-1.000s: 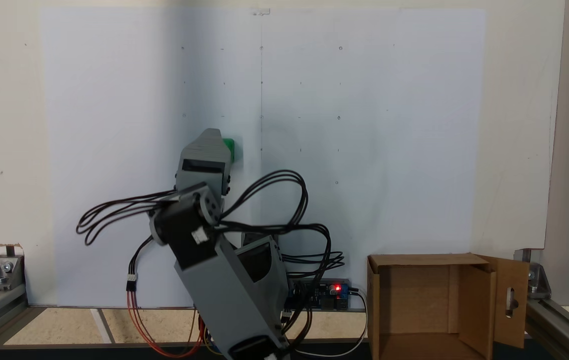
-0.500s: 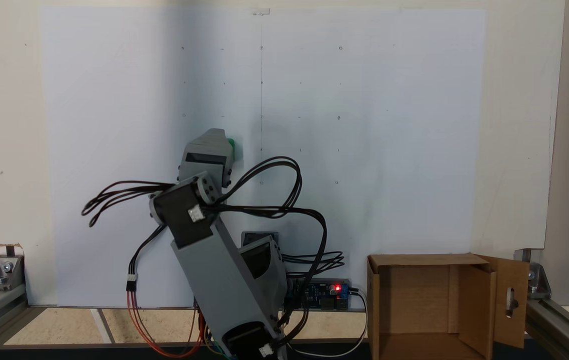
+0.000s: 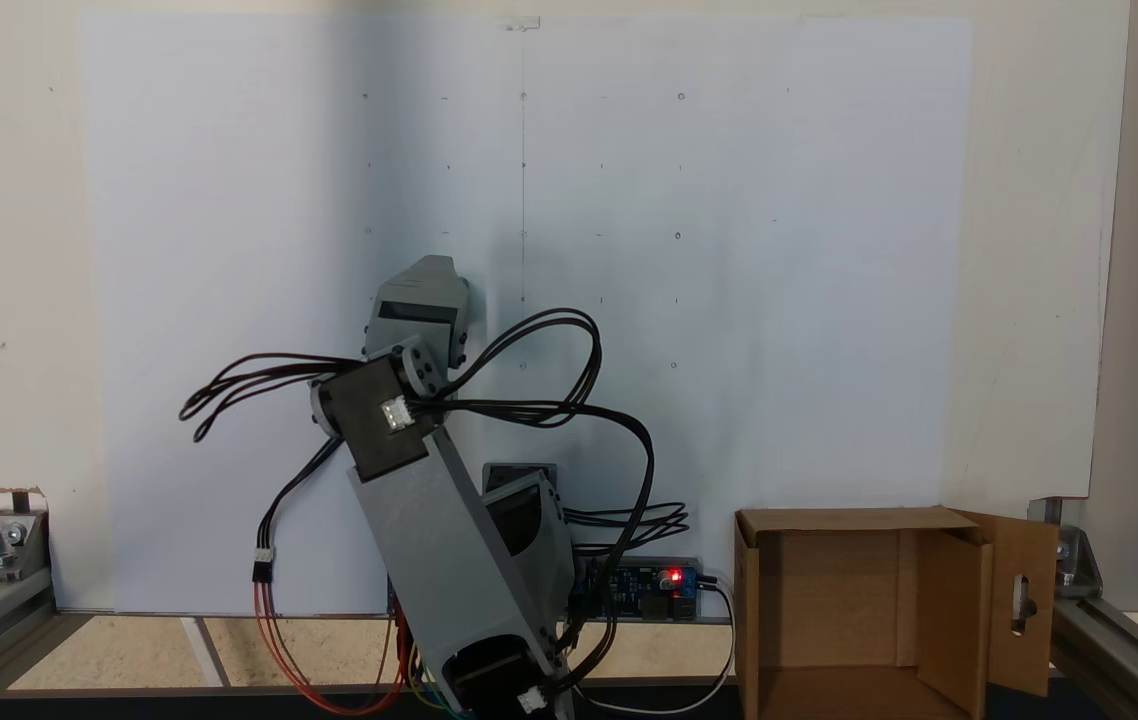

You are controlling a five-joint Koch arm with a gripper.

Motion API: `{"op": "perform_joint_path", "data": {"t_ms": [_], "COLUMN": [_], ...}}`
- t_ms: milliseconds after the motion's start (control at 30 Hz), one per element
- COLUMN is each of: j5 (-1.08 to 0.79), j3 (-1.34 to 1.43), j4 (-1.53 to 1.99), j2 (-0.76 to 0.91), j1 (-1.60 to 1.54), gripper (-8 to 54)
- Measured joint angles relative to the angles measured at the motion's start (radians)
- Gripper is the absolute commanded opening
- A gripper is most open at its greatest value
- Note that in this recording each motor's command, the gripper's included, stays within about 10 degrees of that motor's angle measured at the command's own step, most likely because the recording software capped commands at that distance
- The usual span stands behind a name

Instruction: Grasp a green dice and put it in the bin.

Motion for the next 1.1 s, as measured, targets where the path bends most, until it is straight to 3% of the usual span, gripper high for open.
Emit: {"op": "perform_joint_path", "data": {"t_ms": [1100], "j5": [0.017], "j3": [0.153], "j4": [-0.224], "j2": [-0.089], "j1": [-0.002], "gripper": [43.5]}}
